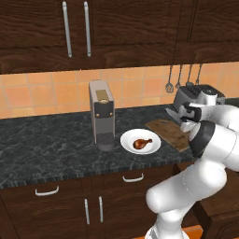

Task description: Pick up the knife from the drawer and place it on the cutting board. Then place the meat from the plate to the cutting board.

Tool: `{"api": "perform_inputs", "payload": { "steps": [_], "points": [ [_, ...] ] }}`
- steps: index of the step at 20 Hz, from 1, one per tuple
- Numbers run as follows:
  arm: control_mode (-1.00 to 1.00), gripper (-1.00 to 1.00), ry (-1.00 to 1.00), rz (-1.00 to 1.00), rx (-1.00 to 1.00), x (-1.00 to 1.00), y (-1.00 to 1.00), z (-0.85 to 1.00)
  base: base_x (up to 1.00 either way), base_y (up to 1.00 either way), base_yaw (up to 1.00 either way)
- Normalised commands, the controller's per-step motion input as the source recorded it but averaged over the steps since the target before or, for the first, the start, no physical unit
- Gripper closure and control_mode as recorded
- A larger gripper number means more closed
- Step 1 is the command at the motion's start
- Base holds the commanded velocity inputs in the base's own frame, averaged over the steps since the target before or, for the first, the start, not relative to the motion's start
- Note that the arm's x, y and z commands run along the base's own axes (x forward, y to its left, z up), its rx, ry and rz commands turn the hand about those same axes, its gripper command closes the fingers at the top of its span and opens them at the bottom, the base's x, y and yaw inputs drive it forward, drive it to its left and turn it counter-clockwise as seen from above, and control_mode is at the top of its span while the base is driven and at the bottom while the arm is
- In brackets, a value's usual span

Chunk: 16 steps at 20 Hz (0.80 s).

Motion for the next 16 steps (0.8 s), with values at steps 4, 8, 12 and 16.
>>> {"api": "perform_inputs", "payload": {
  "steps": [4,8,12,16],
  "points": [
    [-1.0,1.0,0.0,0.17,0.0,0.44,0.0,-0.02,0.0,0.0,0.0],
    [-1.0,1.0,0.0,0.06,0.0,0.0,0.0,-0.22,0.0,0.0,0.0],
    [-1.0,1.0,0.0,0.05,0.0,0.02,0.09,-0.4,0.0,0.0,0.0],
    [-1.0,1.0,0.0,0.03,0.0,0.02,0.28,-0.36,0.0,0.0,0.0]
  ]
}}
